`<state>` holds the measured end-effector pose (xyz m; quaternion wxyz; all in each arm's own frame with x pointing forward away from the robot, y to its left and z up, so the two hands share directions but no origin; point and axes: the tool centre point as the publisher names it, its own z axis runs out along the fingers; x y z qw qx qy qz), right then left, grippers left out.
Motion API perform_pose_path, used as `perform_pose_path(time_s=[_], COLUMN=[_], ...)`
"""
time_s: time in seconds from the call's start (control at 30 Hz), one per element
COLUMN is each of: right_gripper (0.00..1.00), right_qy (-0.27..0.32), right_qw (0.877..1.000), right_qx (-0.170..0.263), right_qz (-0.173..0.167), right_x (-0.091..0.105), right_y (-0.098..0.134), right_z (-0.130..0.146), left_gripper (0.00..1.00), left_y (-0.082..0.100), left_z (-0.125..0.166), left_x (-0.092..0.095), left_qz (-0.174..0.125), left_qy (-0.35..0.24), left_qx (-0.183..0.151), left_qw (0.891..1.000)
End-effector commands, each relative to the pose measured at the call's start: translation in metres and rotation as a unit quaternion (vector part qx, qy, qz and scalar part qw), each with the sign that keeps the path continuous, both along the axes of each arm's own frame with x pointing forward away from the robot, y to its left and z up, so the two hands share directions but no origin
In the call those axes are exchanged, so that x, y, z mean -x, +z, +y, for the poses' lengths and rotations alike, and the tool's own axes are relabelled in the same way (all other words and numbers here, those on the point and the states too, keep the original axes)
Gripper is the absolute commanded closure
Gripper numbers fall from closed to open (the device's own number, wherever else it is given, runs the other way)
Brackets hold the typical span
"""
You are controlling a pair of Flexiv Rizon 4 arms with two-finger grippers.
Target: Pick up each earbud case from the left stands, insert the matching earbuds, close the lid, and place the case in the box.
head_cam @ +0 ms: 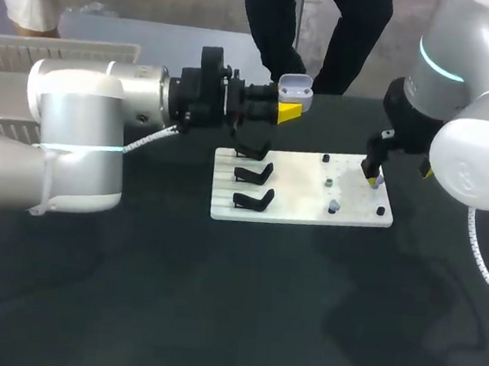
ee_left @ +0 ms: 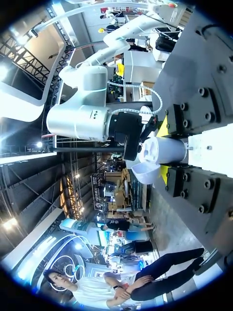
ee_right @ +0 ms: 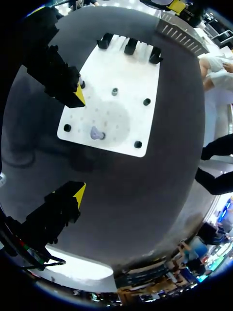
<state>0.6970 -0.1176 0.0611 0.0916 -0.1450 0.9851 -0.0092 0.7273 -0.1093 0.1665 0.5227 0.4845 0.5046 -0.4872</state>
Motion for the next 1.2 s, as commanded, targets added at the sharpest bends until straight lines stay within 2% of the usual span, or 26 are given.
perform_pose_path(time_s=[0.03,0.37,0.57,0.63,0.8,0.87,0.9,0.93,0.97,1.0,1.2], right_gripper=[0.0,0.0,0.0,0.18,0.19,0.33,0.37,0.36,0.48,0.52,0.55], right_qy=[-0.002,-0.011,-0.013,-0.013,-0.011,-0.01,-0.01,-0.007,-0.007,-0.007,-0.009], right_qw=[1.0,0.999,0.999,0.999,0.999,0.999,0.999,0.999,0.999,0.999,0.999], right_qx=[0.011,0.036,0.036,0.036,0.039,0.04,0.04,0.041,0.041,0.041,0.041], right_qz=[0.006,-0.009,-0.013,-0.014,-0.013,-0.012,-0.011,-0.009,-0.009,-0.009,-0.006], right_x=[-0.004,0.0,-0.002,-0.004,-0.007,-0.008,-0.008,-0.009,-0.009,-0.009,-0.011], right_y=[-0.002,-0.018,-0.024,-0.025,-0.025,-0.025,-0.025,-0.026,-0.026,-0.027,-0.029], right_z=[0.006,0.02,0.022,0.021,0.021,0.021,0.021,0.021,0.021,0.021,0.02], left_gripper=[1.0,1.0,1.0,1.0,1.0,1.0,1.0,1.0,1.0,1.0,1.0], left_y=[0.001,0.001,0.001,0.001,0.001,0.001,0.001,0.001,0.001,0.001,0.001], left_z=[0.0,0.0,0.0,0.0,0.0,0.0,0.0,0.0,0.0,0.0,0.0], left_x=[0.002,0.002,0.002,0.002,0.002,0.002,0.002,0.002,0.002,0.002,0.002], left_qz=[-0.001,-0.001,-0.001,-0.001,-0.001,-0.001,-0.001,-0.001,-0.001,-0.001,-0.001], left_qy=[0.006,0.006,0.006,0.006,0.006,0.006,0.006,0.006,0.006,0.006,0.006], left_qx=[-0.002,-0.002,-0.002,-0.002,-0.002,-0.002,-0.002,-0.002,-0.002,-0.002,-0.002], left_qw=[1.0,1.0,1.0,1.0,1.0,1.0,1.0,1.0,1.0,1.0,1.0])
